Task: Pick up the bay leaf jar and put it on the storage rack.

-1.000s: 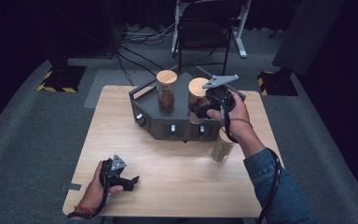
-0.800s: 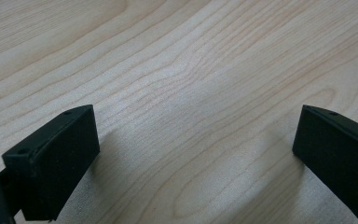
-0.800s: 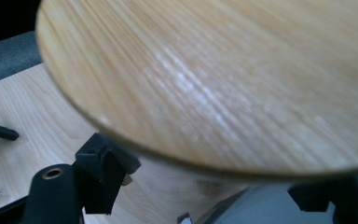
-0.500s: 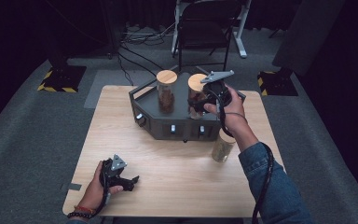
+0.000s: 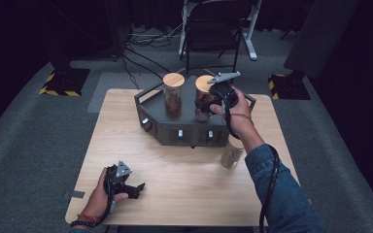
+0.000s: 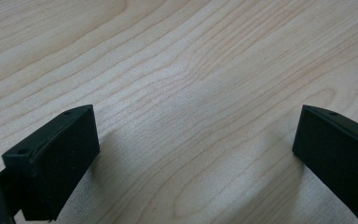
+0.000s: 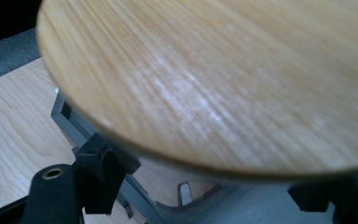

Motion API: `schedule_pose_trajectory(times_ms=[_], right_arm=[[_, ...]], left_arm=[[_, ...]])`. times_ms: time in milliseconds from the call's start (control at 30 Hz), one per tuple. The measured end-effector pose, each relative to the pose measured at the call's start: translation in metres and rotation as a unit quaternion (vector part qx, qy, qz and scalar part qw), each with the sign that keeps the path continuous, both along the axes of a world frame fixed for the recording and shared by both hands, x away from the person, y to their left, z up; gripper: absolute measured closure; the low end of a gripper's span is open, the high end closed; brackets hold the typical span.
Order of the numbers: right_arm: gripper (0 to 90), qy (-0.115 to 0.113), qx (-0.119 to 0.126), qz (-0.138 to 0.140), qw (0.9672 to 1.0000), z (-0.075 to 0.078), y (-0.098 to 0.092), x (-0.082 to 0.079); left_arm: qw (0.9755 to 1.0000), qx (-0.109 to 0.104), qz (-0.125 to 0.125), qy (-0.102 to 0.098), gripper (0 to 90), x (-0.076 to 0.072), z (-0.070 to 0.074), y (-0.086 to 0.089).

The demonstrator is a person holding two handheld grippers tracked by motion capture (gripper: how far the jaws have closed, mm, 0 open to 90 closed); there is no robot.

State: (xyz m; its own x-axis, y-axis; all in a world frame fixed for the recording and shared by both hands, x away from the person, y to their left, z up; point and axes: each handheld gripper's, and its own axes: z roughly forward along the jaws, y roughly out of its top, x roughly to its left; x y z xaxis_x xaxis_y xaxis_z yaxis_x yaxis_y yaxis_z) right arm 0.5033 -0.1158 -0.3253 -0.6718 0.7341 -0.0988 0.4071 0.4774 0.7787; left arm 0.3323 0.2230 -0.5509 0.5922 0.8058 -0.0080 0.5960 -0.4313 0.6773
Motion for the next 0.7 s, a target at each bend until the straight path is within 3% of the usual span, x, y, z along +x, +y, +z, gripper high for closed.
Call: schedule_pose_trajectory(times_ms=[700], right_arm=[[25.4,0.033,0.008,-0.005,0.9994,-0.020,0.005,0.012]], left_arm=[[1.0000,0.000,0.000,0.000,0.3,0.000,0.000,0.000]])
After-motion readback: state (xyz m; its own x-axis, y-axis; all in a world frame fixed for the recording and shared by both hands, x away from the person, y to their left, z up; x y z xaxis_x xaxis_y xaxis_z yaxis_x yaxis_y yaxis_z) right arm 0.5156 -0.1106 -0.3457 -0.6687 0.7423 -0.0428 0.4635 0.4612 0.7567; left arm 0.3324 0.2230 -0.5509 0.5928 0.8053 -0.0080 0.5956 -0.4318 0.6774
